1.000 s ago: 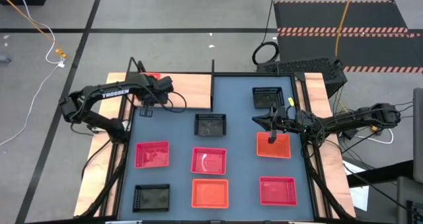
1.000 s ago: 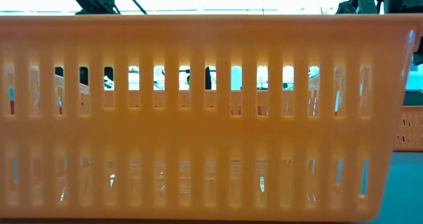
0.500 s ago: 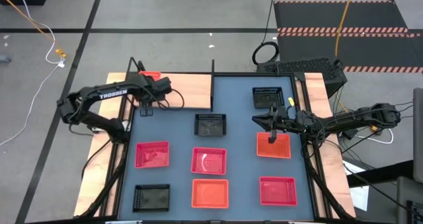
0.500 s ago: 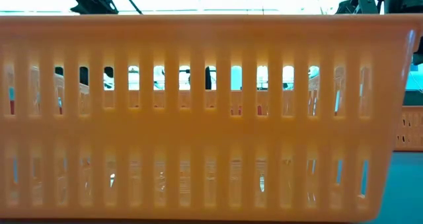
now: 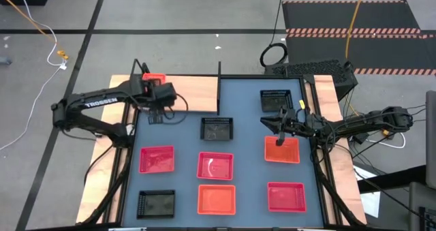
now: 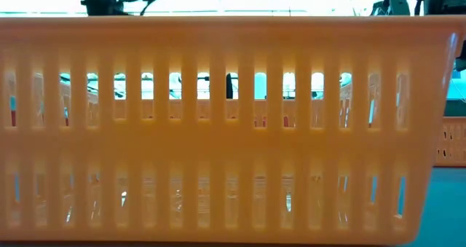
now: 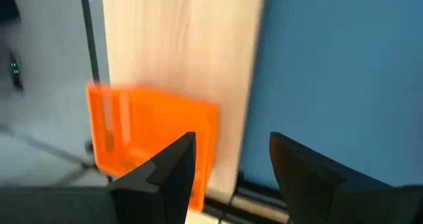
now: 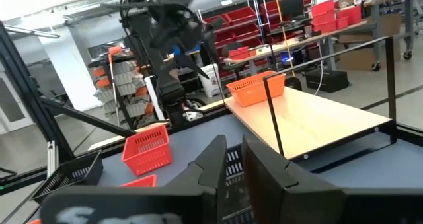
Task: Stack baskets on shelf by color
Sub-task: Put the middle black bin on the shelf
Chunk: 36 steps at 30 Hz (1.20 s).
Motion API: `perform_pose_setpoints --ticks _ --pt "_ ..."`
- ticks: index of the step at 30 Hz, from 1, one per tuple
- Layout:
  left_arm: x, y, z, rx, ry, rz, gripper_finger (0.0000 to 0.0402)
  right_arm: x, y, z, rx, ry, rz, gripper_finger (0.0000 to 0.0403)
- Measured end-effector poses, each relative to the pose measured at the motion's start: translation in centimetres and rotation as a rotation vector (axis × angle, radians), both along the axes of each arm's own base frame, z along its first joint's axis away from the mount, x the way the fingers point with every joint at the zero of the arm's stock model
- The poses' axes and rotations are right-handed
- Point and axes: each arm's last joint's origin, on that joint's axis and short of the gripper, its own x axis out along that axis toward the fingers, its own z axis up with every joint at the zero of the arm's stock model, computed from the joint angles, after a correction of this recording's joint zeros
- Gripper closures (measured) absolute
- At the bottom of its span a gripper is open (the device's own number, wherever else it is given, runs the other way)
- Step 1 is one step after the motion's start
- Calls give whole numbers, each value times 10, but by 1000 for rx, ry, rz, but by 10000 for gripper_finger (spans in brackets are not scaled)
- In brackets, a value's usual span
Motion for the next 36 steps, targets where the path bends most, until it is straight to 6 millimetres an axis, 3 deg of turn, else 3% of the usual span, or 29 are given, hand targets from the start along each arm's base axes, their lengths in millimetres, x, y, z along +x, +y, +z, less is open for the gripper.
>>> perform_pose_setpoints --ticks 8,14,17,23,29,36 --pt "45 -56 7 67 -221 -532 206 0 0 1 -27 -4 1 358" --pt "89 -88 14 105 -581 -577 206 0 0 5 -80 -31 -1 358" --pt "101 -95 4 139 -542 -672 206 -1 2 8 -117 -63 43 358" --pt "110 -86 -28 240 -241 -819 208 1 10 7 -229 -57 164 358" --pt "125 -84 -57 280 -41 -1020 240 4 15 3 -277 -21 156 358" --pt "137 -75 -88 271 111 -1037 278 5 15 4 -280 -30 129 358"
